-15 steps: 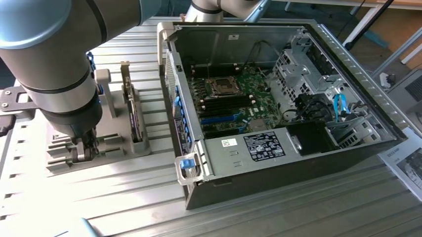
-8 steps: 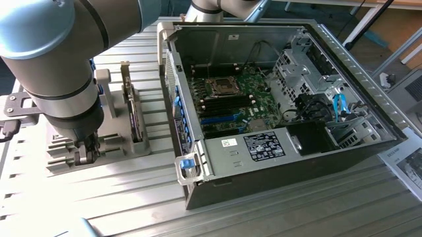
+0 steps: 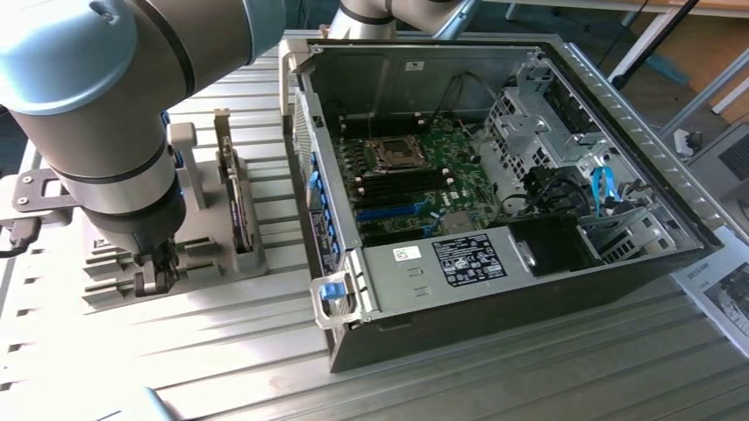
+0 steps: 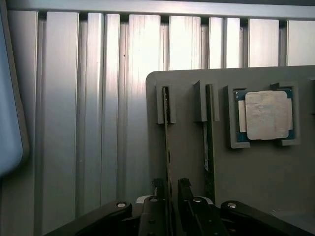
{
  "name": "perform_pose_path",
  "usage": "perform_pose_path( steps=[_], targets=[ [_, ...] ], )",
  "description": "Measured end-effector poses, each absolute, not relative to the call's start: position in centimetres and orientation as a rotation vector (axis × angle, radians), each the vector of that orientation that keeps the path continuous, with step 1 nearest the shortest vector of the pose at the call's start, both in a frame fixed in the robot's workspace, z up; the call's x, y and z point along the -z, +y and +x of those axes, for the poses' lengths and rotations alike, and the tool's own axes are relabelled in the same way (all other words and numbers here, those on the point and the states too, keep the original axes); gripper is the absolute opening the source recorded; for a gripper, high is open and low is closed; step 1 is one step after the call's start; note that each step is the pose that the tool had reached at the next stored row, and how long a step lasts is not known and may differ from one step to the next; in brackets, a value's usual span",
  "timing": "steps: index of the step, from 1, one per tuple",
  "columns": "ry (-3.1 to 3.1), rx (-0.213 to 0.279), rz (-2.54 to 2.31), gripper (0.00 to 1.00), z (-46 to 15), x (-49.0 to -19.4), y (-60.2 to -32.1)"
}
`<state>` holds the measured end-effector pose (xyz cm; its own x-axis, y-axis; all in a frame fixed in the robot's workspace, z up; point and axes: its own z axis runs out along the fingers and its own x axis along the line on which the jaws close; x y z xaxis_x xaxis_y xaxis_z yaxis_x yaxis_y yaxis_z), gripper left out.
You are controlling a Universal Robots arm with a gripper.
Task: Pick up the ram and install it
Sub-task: 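Pick up the ram and move it above insertion slot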
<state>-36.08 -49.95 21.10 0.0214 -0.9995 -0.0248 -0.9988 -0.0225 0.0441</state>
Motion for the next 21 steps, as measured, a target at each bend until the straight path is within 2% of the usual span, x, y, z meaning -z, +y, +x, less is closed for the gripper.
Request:
perform_pose_path(
  steps=[21],
  targets=[
    [-2.186, 0.076, 2.235, 0.25, -35.80, -21.08, -49.87]
  ],
)
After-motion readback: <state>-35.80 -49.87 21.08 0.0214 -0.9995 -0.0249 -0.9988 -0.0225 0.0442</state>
